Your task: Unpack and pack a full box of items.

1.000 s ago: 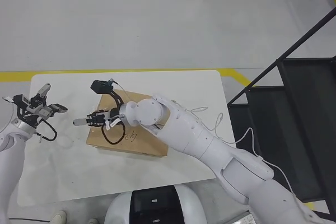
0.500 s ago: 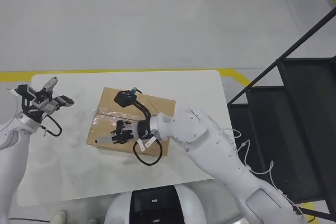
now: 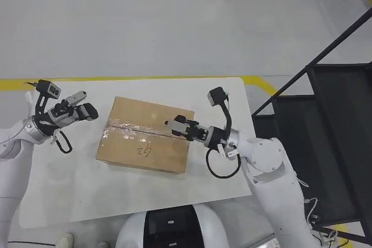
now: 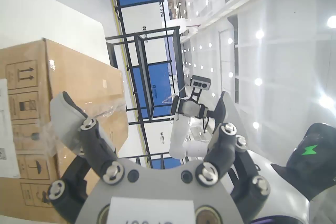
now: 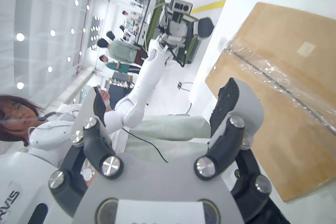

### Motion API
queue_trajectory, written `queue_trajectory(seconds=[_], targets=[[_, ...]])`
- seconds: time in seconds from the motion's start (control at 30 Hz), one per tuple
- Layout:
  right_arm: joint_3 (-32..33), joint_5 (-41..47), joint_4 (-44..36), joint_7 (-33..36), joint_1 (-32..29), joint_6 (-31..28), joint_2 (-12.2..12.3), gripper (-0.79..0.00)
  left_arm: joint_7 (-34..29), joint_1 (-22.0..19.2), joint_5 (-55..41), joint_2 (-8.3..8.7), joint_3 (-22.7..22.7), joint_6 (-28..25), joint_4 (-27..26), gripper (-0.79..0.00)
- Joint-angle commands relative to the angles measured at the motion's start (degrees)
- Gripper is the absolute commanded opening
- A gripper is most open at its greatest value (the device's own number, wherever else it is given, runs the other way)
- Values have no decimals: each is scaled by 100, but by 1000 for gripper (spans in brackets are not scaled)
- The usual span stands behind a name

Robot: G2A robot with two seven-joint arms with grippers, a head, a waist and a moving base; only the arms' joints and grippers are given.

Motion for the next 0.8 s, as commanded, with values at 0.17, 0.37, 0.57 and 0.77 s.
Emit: queue_trajectory(seconds=[0.17,0.37,0.57,0.77], targets=[[940,336,-68,-946,-1074,-355,69,0,-771,-346,259,-46,445,163,93,0],[1252,568,44,-1687,-1435,-499,76,0,-814,-848,311,-208,1032,146,682,0],[1324,595,109,-2085,-1521,-550,84,0,-659,-1239,395,-352,1412,9,1337,0],[1357,486,151,-2144,-1586,-561,110,0,-509,-1453,931,-407,1649,-92,1649,0]])
